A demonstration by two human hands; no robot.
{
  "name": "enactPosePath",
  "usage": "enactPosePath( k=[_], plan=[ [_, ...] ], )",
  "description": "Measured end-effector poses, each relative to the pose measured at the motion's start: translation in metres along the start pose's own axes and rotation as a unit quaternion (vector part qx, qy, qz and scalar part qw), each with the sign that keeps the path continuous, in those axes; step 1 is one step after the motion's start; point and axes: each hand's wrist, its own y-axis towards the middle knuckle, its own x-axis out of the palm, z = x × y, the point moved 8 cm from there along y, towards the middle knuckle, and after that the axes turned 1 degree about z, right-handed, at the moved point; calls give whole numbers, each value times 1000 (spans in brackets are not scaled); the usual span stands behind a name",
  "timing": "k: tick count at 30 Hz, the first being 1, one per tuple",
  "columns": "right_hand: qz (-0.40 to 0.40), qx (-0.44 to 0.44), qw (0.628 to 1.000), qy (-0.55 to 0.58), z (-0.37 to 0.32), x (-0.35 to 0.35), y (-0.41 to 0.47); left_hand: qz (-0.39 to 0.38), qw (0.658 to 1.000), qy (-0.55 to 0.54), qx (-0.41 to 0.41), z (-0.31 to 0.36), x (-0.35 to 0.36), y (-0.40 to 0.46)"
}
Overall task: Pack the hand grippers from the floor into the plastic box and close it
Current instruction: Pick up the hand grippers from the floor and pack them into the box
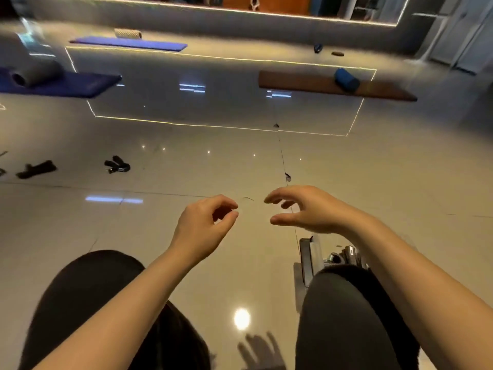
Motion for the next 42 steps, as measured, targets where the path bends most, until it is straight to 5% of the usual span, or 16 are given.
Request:
enactPosePath(
  k=[12,23,32,42],
  plan=[
    [54,-45,997,31,-174,23,98,70,997,11,37,-43,-193,-10],
    [-2,-146,986,79,-304,107,225,124,980,84,-134,-186,-320,-36],
    [-69,-212,975,-1,-427,164,332,151,943,159,-249,-295,-461,-74],
    [-30,-183,983,-7,-442,123,424,143,945,194,-220,-343,-521,-1]
  ],
)
